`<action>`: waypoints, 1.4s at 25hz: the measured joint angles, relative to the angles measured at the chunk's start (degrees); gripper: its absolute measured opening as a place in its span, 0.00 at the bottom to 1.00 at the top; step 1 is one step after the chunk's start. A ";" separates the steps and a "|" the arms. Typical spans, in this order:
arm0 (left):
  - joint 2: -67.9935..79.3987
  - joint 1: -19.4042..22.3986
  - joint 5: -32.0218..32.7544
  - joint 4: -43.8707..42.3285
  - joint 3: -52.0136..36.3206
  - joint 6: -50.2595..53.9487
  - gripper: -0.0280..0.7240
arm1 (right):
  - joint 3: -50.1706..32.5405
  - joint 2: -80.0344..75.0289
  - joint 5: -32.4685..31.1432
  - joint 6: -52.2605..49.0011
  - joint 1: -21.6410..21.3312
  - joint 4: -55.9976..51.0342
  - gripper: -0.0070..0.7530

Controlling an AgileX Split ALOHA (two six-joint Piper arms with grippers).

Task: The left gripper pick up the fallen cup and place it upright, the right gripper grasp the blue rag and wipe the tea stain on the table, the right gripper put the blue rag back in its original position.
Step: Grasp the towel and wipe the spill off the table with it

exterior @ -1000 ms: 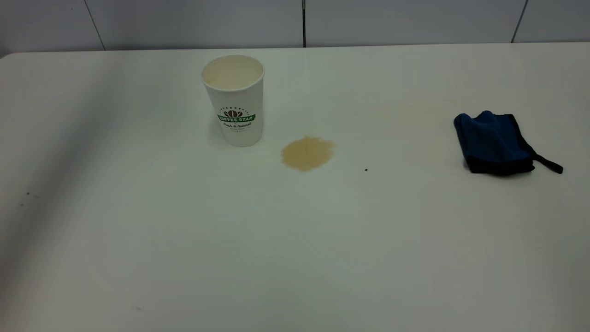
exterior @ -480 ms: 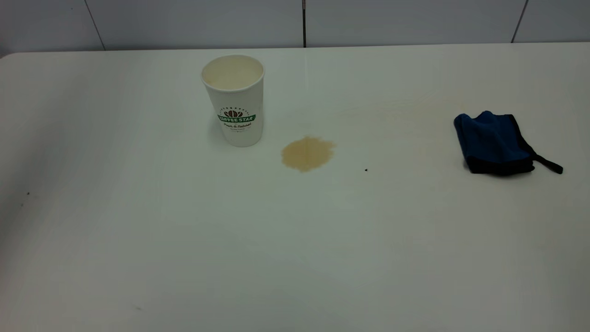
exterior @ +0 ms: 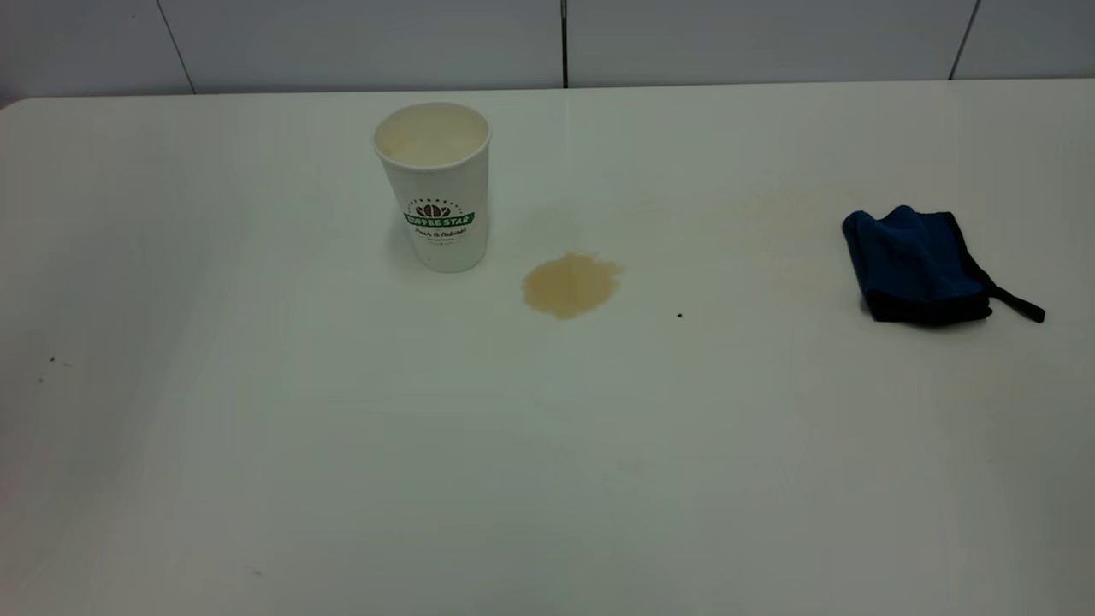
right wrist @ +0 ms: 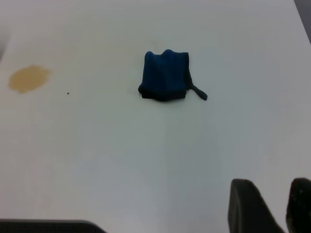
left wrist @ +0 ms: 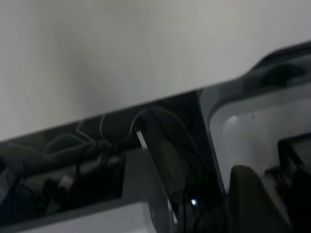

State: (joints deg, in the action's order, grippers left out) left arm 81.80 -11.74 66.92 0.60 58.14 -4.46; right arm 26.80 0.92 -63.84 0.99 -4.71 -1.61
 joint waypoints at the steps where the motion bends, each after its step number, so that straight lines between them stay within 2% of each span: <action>1: -0.26 0.00 -0.06 0.28 -2.41 0.00 0.35 | 0.00 0.00 0.00 0.00 0.00 0.00 0.32; 7: -4.84 0.00 -0.81 0.33 -12.56 1.83 0.35 | 0.00 0.00 0.00 0.04 0.00 0.00 0.32; 13: -20.30 0.38 -2.44 0.09 -18.83 3.04 0.35 | 0.00 0.00 0.00 0.04 0.00 0.00 0.32; 17: -34.74 4.50 -5.79 -0.60 -22.87 3.04 0.35 | 0.00 0.00 0.00 0.04 0.00 0.00 0.32; 21: -49.38 8.17 -6.14 -1.04 -27.45 3.09 0.35 | 0.00 0.00 0.00 0.04 0.00 0.00 0.32; 28: -67.40 11.70 -5.42 -1.02 -28.83 3.27 0.35 | 0.00 0.00 0.00 0.04 0.00 0.00 0.32; 35: -75.69 12.11 -4.33 -1.60 -29.20 3.64 0.35 | 0.00 0.00 0.00 0.04 0.00 0.00 0.32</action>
State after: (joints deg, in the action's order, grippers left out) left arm 6.11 0.37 62.58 -1.00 28.94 -0.83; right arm 26.80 0.92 -63.84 1.02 -4.71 -1.61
